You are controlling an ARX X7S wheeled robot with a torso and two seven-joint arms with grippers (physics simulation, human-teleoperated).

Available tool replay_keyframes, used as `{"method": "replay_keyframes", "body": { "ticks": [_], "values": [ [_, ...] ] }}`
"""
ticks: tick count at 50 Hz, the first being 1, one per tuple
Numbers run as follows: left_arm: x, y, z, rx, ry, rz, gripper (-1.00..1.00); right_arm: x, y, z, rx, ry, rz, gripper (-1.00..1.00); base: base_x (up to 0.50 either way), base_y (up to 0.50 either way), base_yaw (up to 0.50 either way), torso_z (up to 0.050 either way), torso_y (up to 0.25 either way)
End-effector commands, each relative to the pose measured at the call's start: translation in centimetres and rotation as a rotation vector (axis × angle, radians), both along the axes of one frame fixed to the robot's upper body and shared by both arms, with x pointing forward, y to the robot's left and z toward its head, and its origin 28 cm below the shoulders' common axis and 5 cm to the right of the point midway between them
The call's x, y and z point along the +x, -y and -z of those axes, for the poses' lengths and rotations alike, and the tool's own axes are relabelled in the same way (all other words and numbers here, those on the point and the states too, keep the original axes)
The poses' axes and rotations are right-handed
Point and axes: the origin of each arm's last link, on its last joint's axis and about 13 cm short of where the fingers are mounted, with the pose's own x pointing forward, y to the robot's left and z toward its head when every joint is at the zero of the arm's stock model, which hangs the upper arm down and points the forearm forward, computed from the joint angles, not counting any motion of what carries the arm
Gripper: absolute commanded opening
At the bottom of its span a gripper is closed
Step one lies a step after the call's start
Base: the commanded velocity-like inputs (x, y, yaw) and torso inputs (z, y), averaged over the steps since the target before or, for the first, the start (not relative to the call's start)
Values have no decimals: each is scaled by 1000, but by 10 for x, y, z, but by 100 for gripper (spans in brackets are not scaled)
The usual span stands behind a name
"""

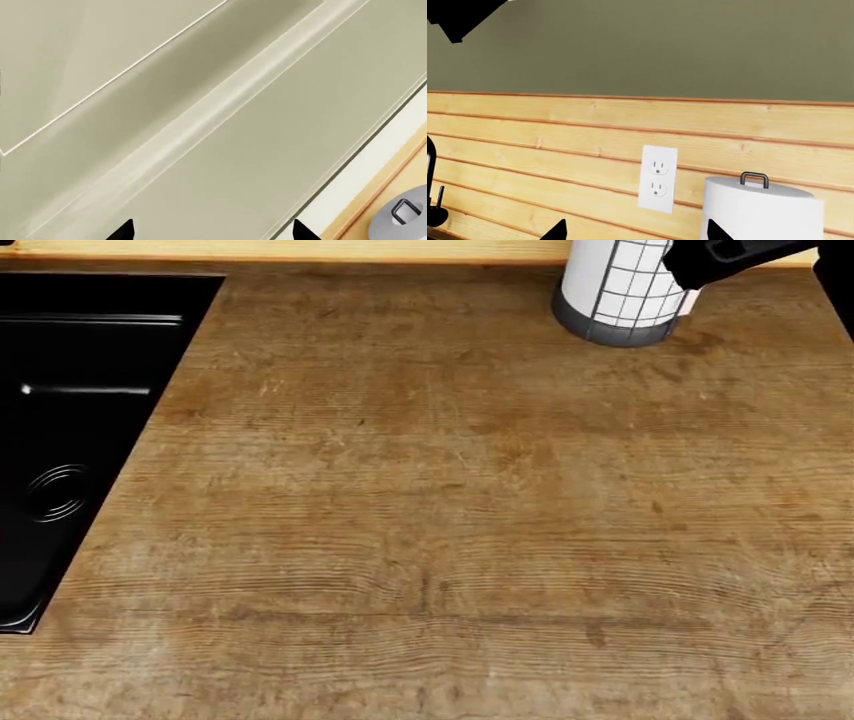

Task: Pick the orange, celery from the counter and place them in the cabinet. Then close the cabinet.

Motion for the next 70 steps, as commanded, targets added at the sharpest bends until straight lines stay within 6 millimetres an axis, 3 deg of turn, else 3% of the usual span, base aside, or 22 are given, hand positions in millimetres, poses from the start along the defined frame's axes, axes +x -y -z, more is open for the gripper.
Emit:
{"method": "replay_keyframes", "body": {
  "ticks": [1,16,28,38,53,70],
  "values": [
    [56,-4,24,-134,-452,78,100,-1,0,0,5,2,0,100,18,-4,-7,0,-10],
    [57,-5,14,-439,-574,250,100,-1,2,3,12,-1,3,100,8,-4,-7,0,-7],
    [60,-8,12,-581,-656,340,100,-1,3,5,16,-2,5,100,10,-4,-8,3,-6],
    [58,-5,19,-570,-665,355,100,-2,4,5,19,-1,7,100,8,-3,-6,1,-6],
    [72,-3,34,-615,-785,320,100,-2,4,5,20,-3,6,100,3,-1,-1,0,-7],
    [66,-2,36,-571,-700,365,100,-3,5,7,21,-6,7,100,2,-1,-1,0,-71]
  ]
}}
